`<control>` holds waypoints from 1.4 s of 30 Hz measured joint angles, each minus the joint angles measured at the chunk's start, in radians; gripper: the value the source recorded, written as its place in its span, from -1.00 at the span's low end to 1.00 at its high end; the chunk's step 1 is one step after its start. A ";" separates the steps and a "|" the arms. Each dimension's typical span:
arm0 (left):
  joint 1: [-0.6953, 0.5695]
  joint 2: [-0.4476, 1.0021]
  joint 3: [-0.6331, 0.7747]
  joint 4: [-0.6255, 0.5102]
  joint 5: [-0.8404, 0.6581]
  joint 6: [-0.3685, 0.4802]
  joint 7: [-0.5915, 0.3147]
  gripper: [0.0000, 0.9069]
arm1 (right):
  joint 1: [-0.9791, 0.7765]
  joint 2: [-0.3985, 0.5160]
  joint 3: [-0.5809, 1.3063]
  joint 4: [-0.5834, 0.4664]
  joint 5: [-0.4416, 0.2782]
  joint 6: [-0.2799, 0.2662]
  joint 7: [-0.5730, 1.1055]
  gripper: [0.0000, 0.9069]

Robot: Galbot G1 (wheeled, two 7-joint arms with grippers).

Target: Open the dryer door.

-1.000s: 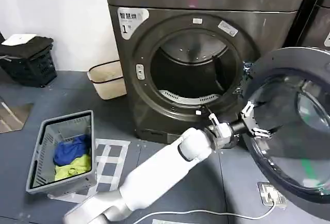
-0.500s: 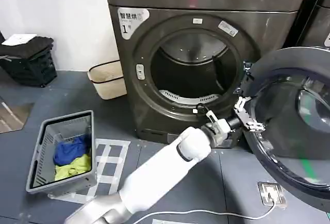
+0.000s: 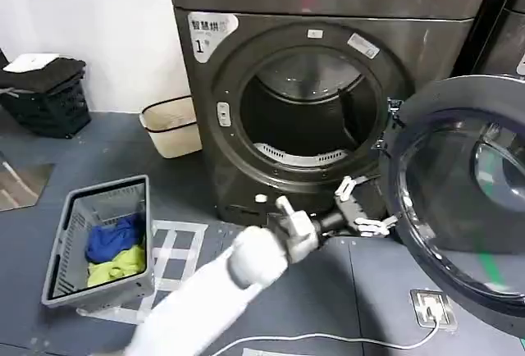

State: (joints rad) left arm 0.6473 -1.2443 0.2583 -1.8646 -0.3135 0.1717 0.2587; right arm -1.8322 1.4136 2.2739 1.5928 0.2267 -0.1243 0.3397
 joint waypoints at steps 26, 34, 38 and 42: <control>-0.184 -0.133 0.236 0.187 0.059 -0.155 0.101 1.00 | -0.004 -0.006 -0.009 -0.029 -0.001 0.032 -0.018 1.00; -0.294 -0.263 0.279 0.329 0.057 -0.155 0.096 1.00 | -0.008 0.001 0.000 -0.034 0.001 0.040 -0.022 1.00; -0.329 -0.317 0.285 0.388 0.057 -0.156 0.092 1.00 | -0.010 0.002 0.005 -0.034 0.004 0.041 -0.025 1.00; -0.355 -0.360 0.287 0.440 0.058 -0.157 0.092 1.00 | -0.010 0.003 0.006 -0.034 0.004 0.042 -0.027 1.00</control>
State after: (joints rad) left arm 0.2924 -1.6047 0.5453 -1.4241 -0.2559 0.0142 0.3504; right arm -1.8426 1.4171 2.2801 1.5591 0.2308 -0.0819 0.3127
